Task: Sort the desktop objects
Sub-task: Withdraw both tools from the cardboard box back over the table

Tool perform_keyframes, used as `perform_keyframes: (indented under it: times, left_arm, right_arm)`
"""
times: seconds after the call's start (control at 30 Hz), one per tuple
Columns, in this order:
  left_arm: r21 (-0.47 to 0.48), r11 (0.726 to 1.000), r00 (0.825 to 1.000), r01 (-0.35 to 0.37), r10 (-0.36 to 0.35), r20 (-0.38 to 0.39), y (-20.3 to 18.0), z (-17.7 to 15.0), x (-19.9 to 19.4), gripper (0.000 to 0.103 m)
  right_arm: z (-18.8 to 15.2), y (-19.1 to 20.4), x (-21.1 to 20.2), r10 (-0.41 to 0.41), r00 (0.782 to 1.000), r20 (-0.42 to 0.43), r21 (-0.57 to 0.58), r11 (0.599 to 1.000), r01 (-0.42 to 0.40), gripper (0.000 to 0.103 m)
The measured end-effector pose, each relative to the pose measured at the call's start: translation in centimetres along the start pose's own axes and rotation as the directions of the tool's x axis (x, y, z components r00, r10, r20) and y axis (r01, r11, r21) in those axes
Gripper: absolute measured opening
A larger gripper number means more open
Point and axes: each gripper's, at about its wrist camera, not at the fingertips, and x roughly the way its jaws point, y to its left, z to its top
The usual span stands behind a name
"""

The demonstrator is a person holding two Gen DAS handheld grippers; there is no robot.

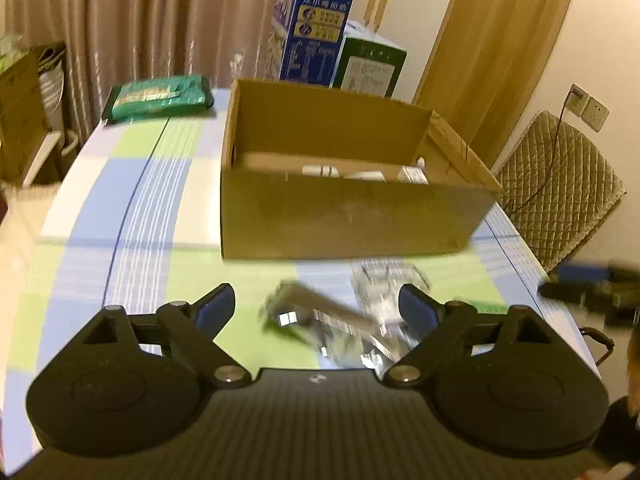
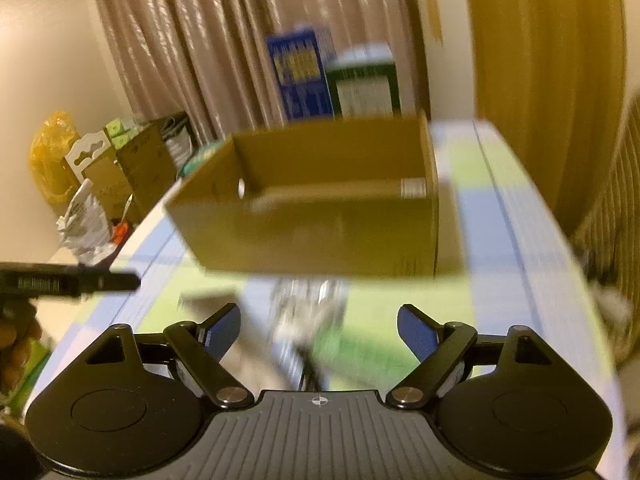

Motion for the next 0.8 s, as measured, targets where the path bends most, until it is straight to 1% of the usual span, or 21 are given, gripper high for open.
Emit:
perform_keyframes:
  times: [0.03, 0.13, 0.27, 0.4, 0.6, 0.7, 0.8]
  left_arm:
    - [-0.022, 1.000, 1.000, -0.001, 0.001, -0.004, 0.0, -0.8, -0.3, 0.088]
    - [-0.076, 0.997, 1.000, -0.007, 0.005, -0.022, 0.1, -2.9, -1.1, 0.090]
    - [-0.138, 0.990, 0.999, 0.005, -0.013, -0.053, -0.3, -5.3, -1.5, 0.090]
    - [-0.172, 0.985, 0.996, 0.023, -0.037, -0.079, -1.2, -6.7, -1.0, 0.090]
    - [-0.150, 0.987, 0.990, 0.053, -0.073, -0.124, -3.4, -7.0, 1.5, 0.090]
    - [-0.168, 0.982, 0.983, 0.081, -0.107, -0.152, -3.7, -6.8, 3.1, 0.090]
    - [-0.169, 0.981, 0.978, 0.092, -0.121, -0.170, -3.9, -6.6, 4.4, 0.089]
  right_arm:
    - [-1.5, -0.1, -0.4, -0.006, 1.000, -0.014, 0.025, 1.000, 0.006, 0.083]
    - [-4.6, -0.3, -1.0, -0.011, 0.998, -0.067, 0.071, 0.997, 0.016, 0.083]
    - [-6.7, -0.2, -1.6, -0.038, 0.994, -0.100, 0.060, 0.997, 0.044, 0.083]
    - [-7.5, -0.2, -1.8, -0.047, 0.993, -0.107, 0.040, 0.998, 0.051, 0.083]
    - [-7.7, -0.7, -0.7, -0.037, 0.992, -0.120, 0.039, 0.998, 0.042, 0.083]
    - [-7.3, -1.0, 0.5, -0.007, 0.991, -0.133, 0.034, 0.999, 0.012, 0.082]
    - [-6.8, -1.4, 1.6, -0.007, 0.990, -0.139, 0.024, 1.000, 0.011, 0.072]
